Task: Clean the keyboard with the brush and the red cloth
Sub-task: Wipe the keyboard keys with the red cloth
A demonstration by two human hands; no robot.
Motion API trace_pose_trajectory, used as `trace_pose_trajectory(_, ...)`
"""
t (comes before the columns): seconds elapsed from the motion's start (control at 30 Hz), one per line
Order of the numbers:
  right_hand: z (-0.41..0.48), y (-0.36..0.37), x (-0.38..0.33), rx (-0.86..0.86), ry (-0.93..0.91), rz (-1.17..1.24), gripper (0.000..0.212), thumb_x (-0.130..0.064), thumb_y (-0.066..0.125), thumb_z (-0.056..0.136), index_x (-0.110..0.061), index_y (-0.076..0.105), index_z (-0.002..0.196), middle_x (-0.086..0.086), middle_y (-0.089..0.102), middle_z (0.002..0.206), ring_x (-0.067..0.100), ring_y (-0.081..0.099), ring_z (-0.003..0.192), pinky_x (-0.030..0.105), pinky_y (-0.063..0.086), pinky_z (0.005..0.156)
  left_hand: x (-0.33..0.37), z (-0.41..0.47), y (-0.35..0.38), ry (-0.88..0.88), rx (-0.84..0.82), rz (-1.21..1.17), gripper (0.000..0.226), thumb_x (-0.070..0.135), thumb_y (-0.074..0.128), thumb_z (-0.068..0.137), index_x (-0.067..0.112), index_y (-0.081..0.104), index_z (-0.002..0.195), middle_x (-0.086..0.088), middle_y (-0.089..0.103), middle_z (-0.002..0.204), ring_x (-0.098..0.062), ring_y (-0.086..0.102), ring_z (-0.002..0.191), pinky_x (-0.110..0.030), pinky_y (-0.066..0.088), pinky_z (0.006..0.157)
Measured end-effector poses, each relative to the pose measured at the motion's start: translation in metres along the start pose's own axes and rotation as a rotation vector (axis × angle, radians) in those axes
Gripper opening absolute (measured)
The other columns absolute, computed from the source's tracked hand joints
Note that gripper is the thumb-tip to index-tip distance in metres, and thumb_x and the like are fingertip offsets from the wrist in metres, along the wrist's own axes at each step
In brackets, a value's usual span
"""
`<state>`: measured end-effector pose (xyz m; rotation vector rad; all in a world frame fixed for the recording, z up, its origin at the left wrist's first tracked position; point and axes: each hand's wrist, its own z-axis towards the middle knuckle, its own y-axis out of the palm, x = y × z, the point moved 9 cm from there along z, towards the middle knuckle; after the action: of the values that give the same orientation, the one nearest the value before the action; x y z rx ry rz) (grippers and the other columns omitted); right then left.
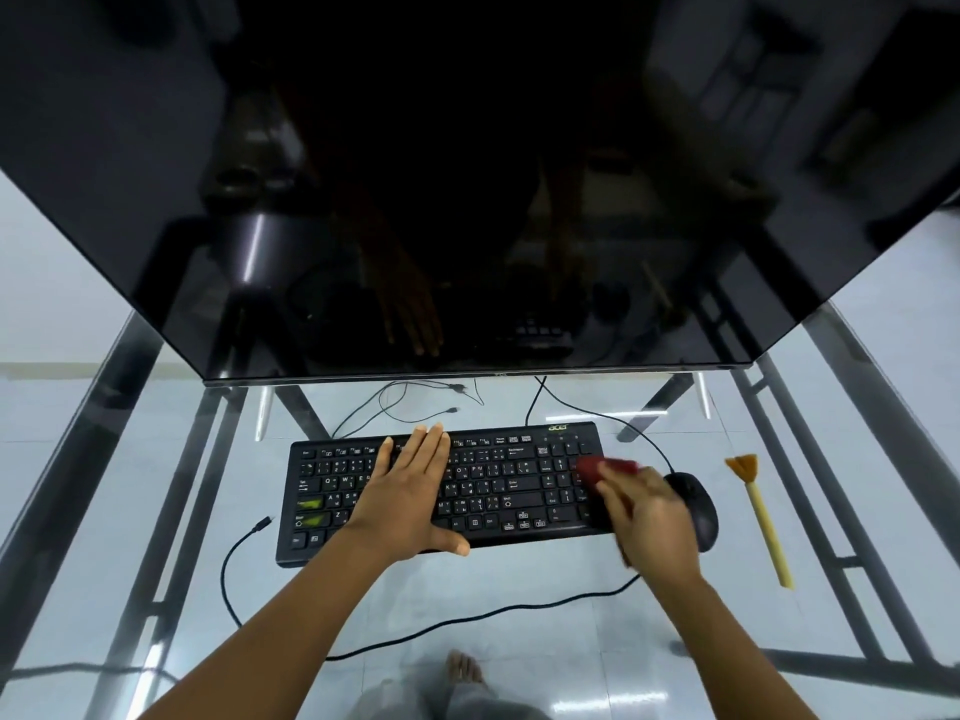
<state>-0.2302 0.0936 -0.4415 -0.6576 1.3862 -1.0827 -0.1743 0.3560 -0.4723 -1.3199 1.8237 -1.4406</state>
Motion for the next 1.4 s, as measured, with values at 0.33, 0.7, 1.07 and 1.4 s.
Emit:
trace_pose_trajectory(0.33,0.023,0.020,-0.014,-0.050,0.117,-0.120,0.035,-0.037,0.044,0.098,-0.028,0.058,0.129,0.010,0.061,0.112,0.031,0.067,0.075,0.036,0.055,0.065,0.001,0.000,0.000,0.013,0.000,0.040,0.135,0.085,0.053,0.062,0.011,-0.018,0.149,-0.003,-0.025,0.157,-0.020,-0.025,0.143,-0.046,-0.013,0.116)
trace_pose_trajectory(0.7,0.048,0.029,-0.042,-0.058,0.166,-0.119,0.036,-0.042,0.038,0.100,-0.036,0.054,0.132,0.009,0.058,0.104,0.028,0.065,0.079,0.032,0.051,0.066,-0.005,0.005,-0.002,0.015,0.010,0.041,0.140,0.091,0.040,0.051,0.010,-0.017,0.150,-0.003,-0.024,0.158,-0.020,-0.026,0.143,-0.047,-0.011,0.117)
trace_pose_trajectory(1.07,0.047,0.037,-0.049,-0.065,0.152,-0.091,0.037,-0.042,0.037,0.100,-0.031,0.055,0.131,0.009,0.059,0.121,0.028,0.065,0.090,0.037,0.053,0.074,-0.003,0.002,0.000,0.017,0.004,0.053,0.134,0.086,0.049,0.062,0.009,-0.017,0.149,-0.005,-0.025,0.157,-0.021,-0.026,0.143,-0.048,-0.011,0.117)
trace_pose_trajectory(1.4,0.055,0.051,-0.070,-0.114,0.157,-0.083,0.037,-0.039,0.037,0.101,-0.024,0.055,0.129,0.010,0.060,0.118,0.029,0.065,0.093,0.037,0.054,0.073,-0.009,-0.005,0.001,-0.015,-0.020,0.066,0.133,0.085,0.051,0.064,0.009,-0.017,0.150,-0.003,-0.028,0.155,-0.020,-0.026,0.143,-0.049,-0.009,0.118)
